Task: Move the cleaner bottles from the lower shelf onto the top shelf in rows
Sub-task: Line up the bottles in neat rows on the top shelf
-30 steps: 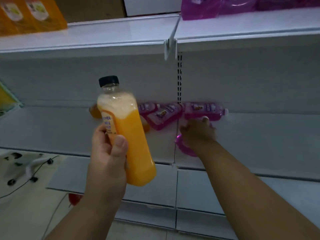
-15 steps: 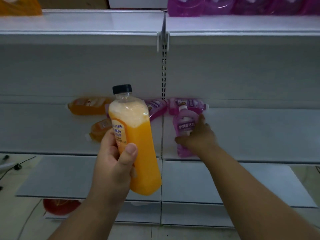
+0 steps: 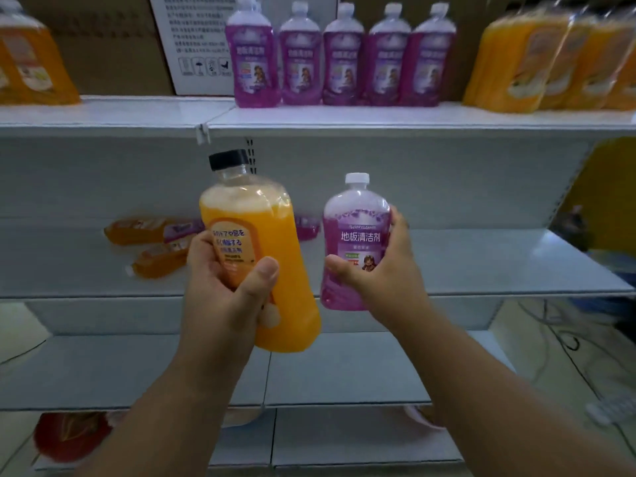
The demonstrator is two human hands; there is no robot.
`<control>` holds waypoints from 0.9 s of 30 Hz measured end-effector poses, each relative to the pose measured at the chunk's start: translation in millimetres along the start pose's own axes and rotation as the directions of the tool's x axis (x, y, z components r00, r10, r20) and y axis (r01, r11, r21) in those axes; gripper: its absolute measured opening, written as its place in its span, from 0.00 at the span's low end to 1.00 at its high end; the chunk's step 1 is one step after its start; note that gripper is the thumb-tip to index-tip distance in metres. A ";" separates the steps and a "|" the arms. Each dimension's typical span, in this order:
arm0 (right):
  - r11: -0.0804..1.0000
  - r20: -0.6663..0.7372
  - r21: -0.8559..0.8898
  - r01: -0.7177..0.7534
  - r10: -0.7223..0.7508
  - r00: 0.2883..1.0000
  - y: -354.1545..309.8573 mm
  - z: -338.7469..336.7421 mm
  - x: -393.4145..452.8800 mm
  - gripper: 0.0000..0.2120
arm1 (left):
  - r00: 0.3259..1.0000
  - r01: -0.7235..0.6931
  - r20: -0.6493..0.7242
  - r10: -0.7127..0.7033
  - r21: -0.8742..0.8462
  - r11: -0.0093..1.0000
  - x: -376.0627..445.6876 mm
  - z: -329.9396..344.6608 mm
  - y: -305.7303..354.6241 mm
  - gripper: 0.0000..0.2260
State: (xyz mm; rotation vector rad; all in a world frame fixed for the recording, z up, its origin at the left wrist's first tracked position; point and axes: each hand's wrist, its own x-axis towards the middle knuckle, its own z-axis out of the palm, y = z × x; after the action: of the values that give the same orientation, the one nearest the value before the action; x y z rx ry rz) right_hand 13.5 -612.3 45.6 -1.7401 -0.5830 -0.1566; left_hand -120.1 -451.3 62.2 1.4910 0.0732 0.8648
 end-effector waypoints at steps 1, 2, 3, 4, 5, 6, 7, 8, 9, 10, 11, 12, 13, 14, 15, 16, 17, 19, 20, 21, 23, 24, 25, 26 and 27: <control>0.999 -0.006 0.019 0.036 -0.036 0.999 -11.2 -12.3 -5.0 0.52 | 0.999 -0.034 0.000 0.034 0.000 0.999 -4.8 8.3 13.1 0.24; 0.996 -0.014 0.042 0.075 -0.074 0.997 -22.9 -22.9 -7.7 0.51 | 0.998 -0.065 0.001 0.065 0.002 0.998 -8.4 15.1 25.9 0.23; 0.991 -0.025 0.060 0.118 -0.117 0.993 -35.1 -31.8 -8.0 0.49 | 0.996 -0.090 0.003 0.090 0.004 0.996 -10.7 20.9 38.4 0.23; 0.984 -0.037 0.077 0.162 -0.159 0.987 -47.8 -38.5 -6.6 0.48 | 0.994 -0.110 0.004 0.109 0.004 0.994 -11.8 24.3 50.1 0.23; 0.975 -0.051 0.095 0.203 -0.199 0.979 -61.4 -43.4 -3.2 0.47 | 0.992 -0.126 0.003 0.126 0.004 0.992 -11.5 27.1 61.4 0.24; 0.964 -0.062 0.113 0.240 -0.234 0.970 -74.9 -46.9 1.5 0.46 | 0.990 -0.143 0.000 0.143 0.008 0.990 -10.6 28.7 72.1 0.24; 0.953 -0.065 0.134 0.272 -0.266 0.962 -87.5 -49.6 6.9 0.45 | 0.987 -0.163 -0.006 0.163 0.017 0.987 -8.9 30.0 82.1 0.23; 0.941 -0.060 0.157 0.299 -0.293 0.954 -98.9 -51.4 13.4 0.43 | 0.983 -0.184 -0.015 0.184 0.025 0.983 -6.5 30.6 90.8 0.22; 0.931 -0.049 0.181 0.318 -0.314 0.948 -109.1 -52.1 20.2 0.42 | 0.979 -0.204 -0.025 0.205 0.031 0.979 -3.5 30.6 98.0 0.21; 0.922 -0.040 0.198 0.333 -0.332 0.942 -117.6 -52.0 27.3 0.40 | 0.975 -0.219 -0.034 0.220 0.037 0.975 0.4 29.7 103.5 0.20; 0.913 -0.043 0.205 0.353 -0.352 0.935 -124.6 -50.6 35.5 0.39 | 0.972 -0.229 -0.038 0.231 0.044 0.972 5.7 27.8 107.2 0.21; 0.901 -0.058 0.206 0.382 -0.378 0.924 -130.1 -47.8 44.5 0.38 | 0.971 -0.234 -0.039 0.236 0.052 0.971 12.0 25.3 109.3 0.24; 0.890 -0.082 0.193 0.414 -0.406 0.910 -134.6 -44.5 54.5 0.37 | 0.970 -0.236 -0.039 0.238 0.059 0.970 19.5 22.4 110.3 0.26; 0.883 -0.109 0.163 0.439 -0.426 0.898 -139.1 -40.4 65.8 0.36 | 0.969 -0.239 -0.042 0.242 0.065 0.969 28.3 18.3 110.3 0.27; 0.883 -0.131 0.122 0.453 -0.438 0.890 -143.4 -36.1 77.9 0.36 | 0.968 -0.241 -0.046 0.245 0.071 0.968 38.8 14.5 109.6 0.28; 0.885 -0.139 0.083 0.459 -0.446 0.884 -147.4 -31.3 91.1 0.36 | 0.968 -0.241 -0.050 0.245 0.078 0.967 50.0 11.0 108.5 0.27; 0.886 -0.134 0.052 0.461 -0.451 0.883 -150.6 -26.7 104.9 0.37 | 0.968 -0.240 -0.053 0.245 0.088 0.967 62.0 7.8 107.3 0.27; 0.893 -0.111 0.014 0.450 -0.446 0.888 -153.9 -15.3 136.1 0.37 | 0.968 -0.240 -0.050 0.246 0.092 0.966 89.6 0.9 103.3 0.27; 0.899 -0.107 -0.004 0.438 -0.436 0.893 -154.6 -9.0 152.8 0.37 | 0.970 -0.236 -0.042 0.240 0.084 0.968 105.5 -2.9 101.2 0.26; 0.904 -0.109 -0.023 0.426 -0.426 0.898 -155.1 -2.6 169.6 0.37 | 0.972 -0.230 -0.029 0.233 0.074 0.970 122.2 -6.6 99.3 0.25; 0.916 -0.109 -0.031 0.400 -0.401 0.910 -153.5 9.2 204.7 0.37 | 0.971 -0.239 -0.001 0.240 0.059 0.969 157.4 -12.9 95.4 0.27; 0.924 -0.098 -0.025 0.381 -0.381 0.919 -151.6 14.7 221.8 0.37 | 0.968 -0.252 0.009 0.251 0.055 0.966 174.2 -15.4 93.2 0.28; 0.933 -0.088 -0.031 0.359 -0.360 0.929 -149.6 19.8 237.9 0.37 | 0.964 -0.265 0.018 0.264 0.051 0.963 190.4 -17.2 91.2 0.29; 0.940 -0.081 -0.049 0.338 -0.342 0.936 -147.0 24.7 253.0 0.37 | 0.961 -0.276 0.027 0.275 0.048 0.960 206.0 -18.3 88.8 0.29; 0.945 -0.076 -0.073 0.320 -0.325 0.943 -143.3 29.3 267.0 0.36 | 0.958 -0.285 0.038 0.283 0.050 0.957 220.9 -19.2 86.3 0.29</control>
State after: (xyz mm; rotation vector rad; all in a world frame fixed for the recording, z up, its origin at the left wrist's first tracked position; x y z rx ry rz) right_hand 172.1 -485.1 272.2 -1.6754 -0.8036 -0.4829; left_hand -13.1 -329.7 236.5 1.5897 -0.1447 1.0777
